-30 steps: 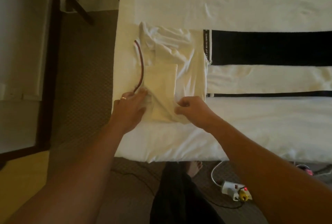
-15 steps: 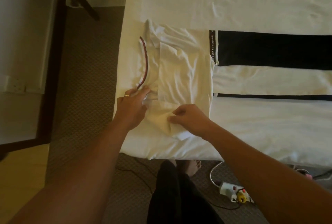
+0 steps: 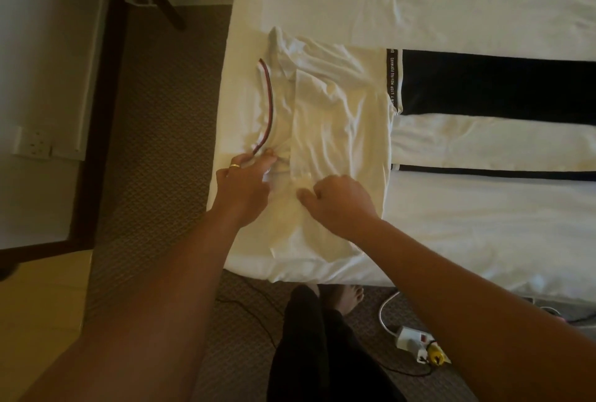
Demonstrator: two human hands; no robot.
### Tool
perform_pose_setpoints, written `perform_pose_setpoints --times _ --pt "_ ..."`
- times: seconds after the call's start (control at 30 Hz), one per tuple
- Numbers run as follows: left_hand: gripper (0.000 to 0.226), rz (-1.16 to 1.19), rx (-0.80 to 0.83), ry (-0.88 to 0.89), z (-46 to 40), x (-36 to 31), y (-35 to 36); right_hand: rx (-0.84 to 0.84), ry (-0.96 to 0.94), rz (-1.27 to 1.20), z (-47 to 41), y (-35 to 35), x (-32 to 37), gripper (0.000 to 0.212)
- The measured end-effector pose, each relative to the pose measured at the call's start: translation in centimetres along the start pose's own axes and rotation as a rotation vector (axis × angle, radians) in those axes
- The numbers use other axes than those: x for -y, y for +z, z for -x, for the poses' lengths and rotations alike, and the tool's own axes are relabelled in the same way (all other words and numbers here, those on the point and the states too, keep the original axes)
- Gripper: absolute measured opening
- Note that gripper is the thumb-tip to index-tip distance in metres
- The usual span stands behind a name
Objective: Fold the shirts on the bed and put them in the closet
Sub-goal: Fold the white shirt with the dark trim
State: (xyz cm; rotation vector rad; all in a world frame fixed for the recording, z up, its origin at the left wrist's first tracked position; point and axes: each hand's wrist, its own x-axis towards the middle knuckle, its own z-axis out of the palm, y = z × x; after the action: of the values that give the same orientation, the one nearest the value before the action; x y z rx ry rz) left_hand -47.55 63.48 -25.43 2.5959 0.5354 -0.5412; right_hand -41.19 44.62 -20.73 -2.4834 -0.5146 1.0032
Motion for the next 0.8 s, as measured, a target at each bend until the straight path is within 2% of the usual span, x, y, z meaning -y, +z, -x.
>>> perform_pose_setpoints --times 0.1,0.17,0.23,0.33,0.43,0.53,0.6,0.8 --pt "0.054 0.003 -0.020 0.011 0.1 0.0 0.0 -0.045 0.143 -0.222 -1.6 0.5 0.9 0.048" --pt "0.054 -0.009 -0.025 0.026 0.1 0.1 -0.1 -0.020 0.226 -0.281 -2.3 1.0 1.3 0.055" --pt "0.053 -0.012 -0.022 0.032 0.0 0.2 -0.3 -0.028 0.250 -0.142 -2.6 1.2 1.7 0.065" --pt "0.054 -0.017 -0.007 0.033 -0.2 0.2 -0.4 -0.084 0.170 0.141 -2.8 1.0 2.3 0.061" --pt "0.053 -0.039 0.019 0.057 -0.5 0.3 -0.7 -0.074 0.113 0.280 -3.4 1.0 3.1 0.044" --pt "0.052 -0.060 0.059 0.072 -0.7 0.3 -1.3 -0.004 0.122 0.263 -3.9 0.9 3.7 0.014" --pt "0.051 -0.054 0.063 0.073 -0.8 0.2 -1.5 0.042 0.105 0.254 -3.9 0.7 3.6 0.008" --pt "0.048 -0.109 0.059 0.054 -1.1 -0.1 -1.2 0.251 0.067 0.299 -4.0 -1.2 2.7 0.039"
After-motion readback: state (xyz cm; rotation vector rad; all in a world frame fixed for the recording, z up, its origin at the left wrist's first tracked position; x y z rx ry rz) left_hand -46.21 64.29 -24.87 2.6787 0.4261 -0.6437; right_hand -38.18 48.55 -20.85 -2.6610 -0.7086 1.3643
